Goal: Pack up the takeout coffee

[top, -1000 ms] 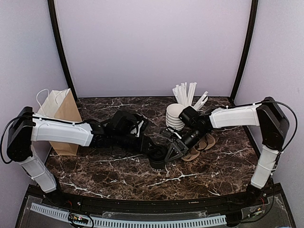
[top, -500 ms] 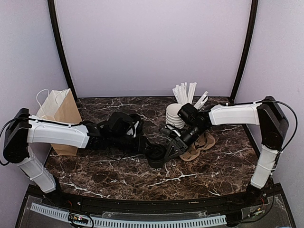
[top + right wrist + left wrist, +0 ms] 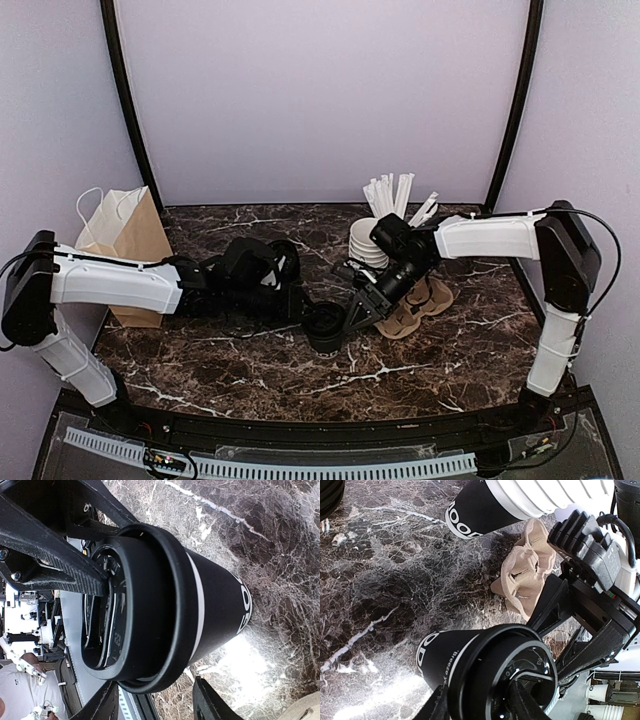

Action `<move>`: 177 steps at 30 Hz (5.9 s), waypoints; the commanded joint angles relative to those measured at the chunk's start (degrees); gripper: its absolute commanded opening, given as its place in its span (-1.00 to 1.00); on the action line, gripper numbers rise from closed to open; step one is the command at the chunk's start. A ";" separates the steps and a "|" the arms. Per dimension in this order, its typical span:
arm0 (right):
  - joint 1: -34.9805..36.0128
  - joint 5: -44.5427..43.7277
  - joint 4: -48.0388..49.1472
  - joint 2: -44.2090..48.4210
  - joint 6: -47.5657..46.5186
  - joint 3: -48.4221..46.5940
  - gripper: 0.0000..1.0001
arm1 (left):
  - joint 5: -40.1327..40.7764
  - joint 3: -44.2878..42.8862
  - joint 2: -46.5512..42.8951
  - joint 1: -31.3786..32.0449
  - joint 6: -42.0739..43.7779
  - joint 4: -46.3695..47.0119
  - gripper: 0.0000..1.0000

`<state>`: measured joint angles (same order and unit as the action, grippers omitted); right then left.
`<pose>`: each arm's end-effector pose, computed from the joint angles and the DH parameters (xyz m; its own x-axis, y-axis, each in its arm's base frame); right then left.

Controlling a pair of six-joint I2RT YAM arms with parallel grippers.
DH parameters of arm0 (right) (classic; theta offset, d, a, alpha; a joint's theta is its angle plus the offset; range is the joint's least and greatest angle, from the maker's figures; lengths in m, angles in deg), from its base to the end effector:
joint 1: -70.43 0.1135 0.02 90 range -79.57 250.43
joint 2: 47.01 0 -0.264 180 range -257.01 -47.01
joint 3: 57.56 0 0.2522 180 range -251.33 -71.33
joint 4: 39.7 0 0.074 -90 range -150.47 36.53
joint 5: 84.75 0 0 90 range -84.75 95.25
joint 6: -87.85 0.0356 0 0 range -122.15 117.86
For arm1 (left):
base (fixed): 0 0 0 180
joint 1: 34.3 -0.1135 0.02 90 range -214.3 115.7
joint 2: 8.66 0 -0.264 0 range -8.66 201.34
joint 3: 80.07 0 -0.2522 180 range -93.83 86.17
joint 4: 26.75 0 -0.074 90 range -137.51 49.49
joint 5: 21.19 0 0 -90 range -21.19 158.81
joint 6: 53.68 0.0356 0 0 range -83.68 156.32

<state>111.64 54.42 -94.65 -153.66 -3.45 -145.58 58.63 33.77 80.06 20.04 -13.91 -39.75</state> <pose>0.2547 0.2588 0.1926 -0.7080 -0.6398 -0.2991 -0.6079 0.3365 0.7192 0.1906 -0.2764 0.2173 -0.8960 -0.0490 -0.4414 0.3046 0.6555 -0.6910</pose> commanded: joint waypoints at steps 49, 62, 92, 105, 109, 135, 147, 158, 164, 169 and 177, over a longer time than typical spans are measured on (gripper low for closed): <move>3.17 -37.89 5.57 -11.30 4.45 5.59 0.11 | 0.63 6.26 6.63 2.09 0.52 -7.13 -0.21; 4.42 1.06 4.96 5.11 -7.31 2.83 0.19 | 3.51 0.09 -2.88 2.13 20.91 -1.33 -0.07; 4.40 4.61 -0.08 3.78 -10.86 1.14 0.20 | 1.84 -5.69 -2.06 -1.06 24.90 -0.33 0.21; 4.46 -2.99 0.93 6.68 -9.78 -0.29 0.14 | 19.08 -0.91 -9.85 -1.62 11.17 -13.62 0.54; 4.49 -3.59 0.31 7.60 -9.95 -2.33 0.14 | 22.07 2.14 -11.95 -1.66 -0.49 -17.30 0.97; 4.50 -5.92 1.80 14.29 -11.78 3.32 0.16 | 7.33 -6.27 12.71 -5.88 -10.67 0.40 0.93; 4.49 -5.06 0.80 10.83 -11.78 0.11 0.15 | 4.62 -4.92 17.79 -8.67 -20.67 6.84 0.96; 4.56 -5.97 0.91 12.89 -12.35 1.62 0.14 | 0.10 0.47 16.24 -8.68 -15.20 11.82 0.36; 4.41 -7.38 0.05 13.24 -13.15 0.29 0.15 | 8.32 4.52 8.22 -4.42 -0.30 8.94 0.34; 3.95 -8.91 -1.50 12.79 -14.08 -3.16 0.14 | 22.31 7.50 5.03 3.60 14.41 10.41 0.34; 3.61 -11.74 0.11 13.26 -13.55 -4.92 0.14 | 35.69 18.98 7.66 7.73 26.20 29.98 0.37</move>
<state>115.46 45.02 -95.62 -141.94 -16.69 -149.54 84.62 48.52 86.25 27.58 3.18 -18.64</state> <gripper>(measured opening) 0.572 0.683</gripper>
